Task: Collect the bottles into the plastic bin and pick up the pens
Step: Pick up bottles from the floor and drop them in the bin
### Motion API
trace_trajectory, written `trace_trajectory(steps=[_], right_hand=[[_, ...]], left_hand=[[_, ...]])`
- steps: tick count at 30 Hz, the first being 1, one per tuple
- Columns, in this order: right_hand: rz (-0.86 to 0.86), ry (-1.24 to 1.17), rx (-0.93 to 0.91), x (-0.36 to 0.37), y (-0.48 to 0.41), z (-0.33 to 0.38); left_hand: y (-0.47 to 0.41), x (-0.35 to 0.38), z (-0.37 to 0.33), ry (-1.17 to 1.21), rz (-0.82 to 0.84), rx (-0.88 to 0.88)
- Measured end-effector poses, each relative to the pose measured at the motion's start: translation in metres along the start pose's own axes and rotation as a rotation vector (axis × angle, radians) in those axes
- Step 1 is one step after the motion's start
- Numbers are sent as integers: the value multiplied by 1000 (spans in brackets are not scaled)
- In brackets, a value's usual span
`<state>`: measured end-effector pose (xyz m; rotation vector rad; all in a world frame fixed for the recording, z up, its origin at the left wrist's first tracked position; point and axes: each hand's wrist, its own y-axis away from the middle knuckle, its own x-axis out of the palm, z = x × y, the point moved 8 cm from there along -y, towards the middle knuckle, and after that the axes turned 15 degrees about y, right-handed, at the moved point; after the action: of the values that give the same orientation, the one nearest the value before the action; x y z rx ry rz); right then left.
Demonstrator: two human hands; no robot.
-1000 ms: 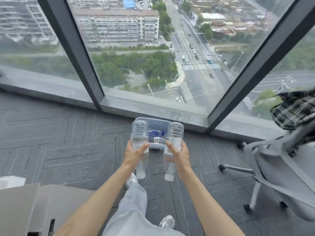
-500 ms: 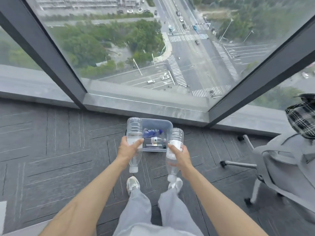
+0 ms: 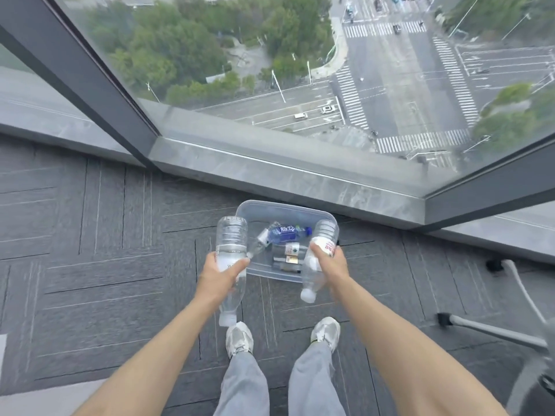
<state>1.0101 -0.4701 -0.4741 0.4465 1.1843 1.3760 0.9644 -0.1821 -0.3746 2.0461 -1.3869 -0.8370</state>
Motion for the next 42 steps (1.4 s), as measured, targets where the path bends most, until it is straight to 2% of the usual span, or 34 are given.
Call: trace_trajectory(steps=[4, 12, 32, 36, 42], right_hand=[[-5, -6, 57, 1, -21, 3], [-2, 113, 113, 14, -1, -20], [11, 231, -20, 33, 28, 10], [6, 215, -38, 34, 27, 5], [-23, 284, -43, 24, 14, -11]], left_hand=[[-29, 15, 16, -38, -8, -4], [-46, 41, 49, -71, 49, -72], [-78, 70, 61, -91, 157, -200], [-104, 83, 58, -81, 168, -173], [-150, 105, 48, -270, 108, -65]])
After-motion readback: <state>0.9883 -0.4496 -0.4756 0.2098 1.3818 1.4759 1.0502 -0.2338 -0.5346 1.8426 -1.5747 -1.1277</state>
